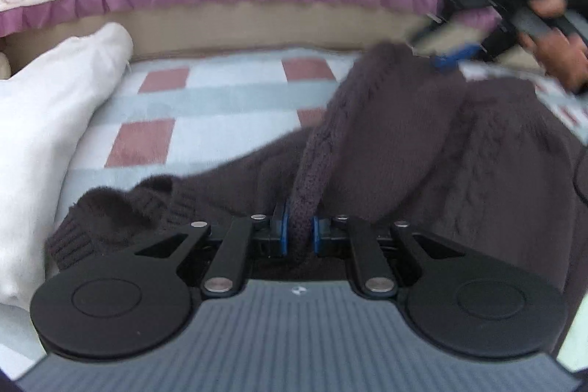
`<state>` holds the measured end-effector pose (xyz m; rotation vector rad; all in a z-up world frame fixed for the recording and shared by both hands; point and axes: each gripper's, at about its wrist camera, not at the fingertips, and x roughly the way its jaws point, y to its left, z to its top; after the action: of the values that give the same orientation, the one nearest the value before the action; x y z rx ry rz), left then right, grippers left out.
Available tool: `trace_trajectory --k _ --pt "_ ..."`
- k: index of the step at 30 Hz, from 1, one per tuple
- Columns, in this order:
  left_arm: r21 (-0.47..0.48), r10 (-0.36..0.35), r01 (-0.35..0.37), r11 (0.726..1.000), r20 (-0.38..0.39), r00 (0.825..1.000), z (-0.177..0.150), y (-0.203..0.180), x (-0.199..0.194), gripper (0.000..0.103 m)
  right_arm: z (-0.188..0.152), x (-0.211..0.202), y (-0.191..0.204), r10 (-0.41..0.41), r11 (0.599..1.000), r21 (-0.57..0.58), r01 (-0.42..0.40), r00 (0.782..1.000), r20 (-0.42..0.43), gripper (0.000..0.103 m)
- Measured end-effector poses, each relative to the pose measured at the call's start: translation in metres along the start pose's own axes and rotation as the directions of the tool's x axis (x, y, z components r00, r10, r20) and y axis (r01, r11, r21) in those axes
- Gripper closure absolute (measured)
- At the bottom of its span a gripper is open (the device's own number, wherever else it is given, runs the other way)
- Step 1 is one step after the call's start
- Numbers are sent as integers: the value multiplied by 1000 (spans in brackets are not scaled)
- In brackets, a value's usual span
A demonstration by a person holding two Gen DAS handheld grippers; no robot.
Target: Fold clothes
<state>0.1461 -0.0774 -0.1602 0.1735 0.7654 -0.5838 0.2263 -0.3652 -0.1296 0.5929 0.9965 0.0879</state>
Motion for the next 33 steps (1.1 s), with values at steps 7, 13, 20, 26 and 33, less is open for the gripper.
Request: trace_trajectory --k 7,13,20,26,33 --pt "122 -30 36 992 -50 998 9 5 -4 92 43 70 31 -304 952 13 305 952 -37 34" --pt "55 -48 53 997 -87 995 1 16 -2 92 41 96 17 -372 925 71 373 928 -27 30" --pt "60 -27 31 998 -65 998 -5 9 0 92 19 54 30 -259 911 -299 285 958 123 97" --pt "-2 4 -4 1000 -29 1000 -4 8 -4 92 -35 -92 15 -64 928 -313 203 913 402 100" --pt "-12 49 -50 999 -37 998 -12 -6 1 91 -149 -175 -59 -157 977 -89 193 936 314 102"
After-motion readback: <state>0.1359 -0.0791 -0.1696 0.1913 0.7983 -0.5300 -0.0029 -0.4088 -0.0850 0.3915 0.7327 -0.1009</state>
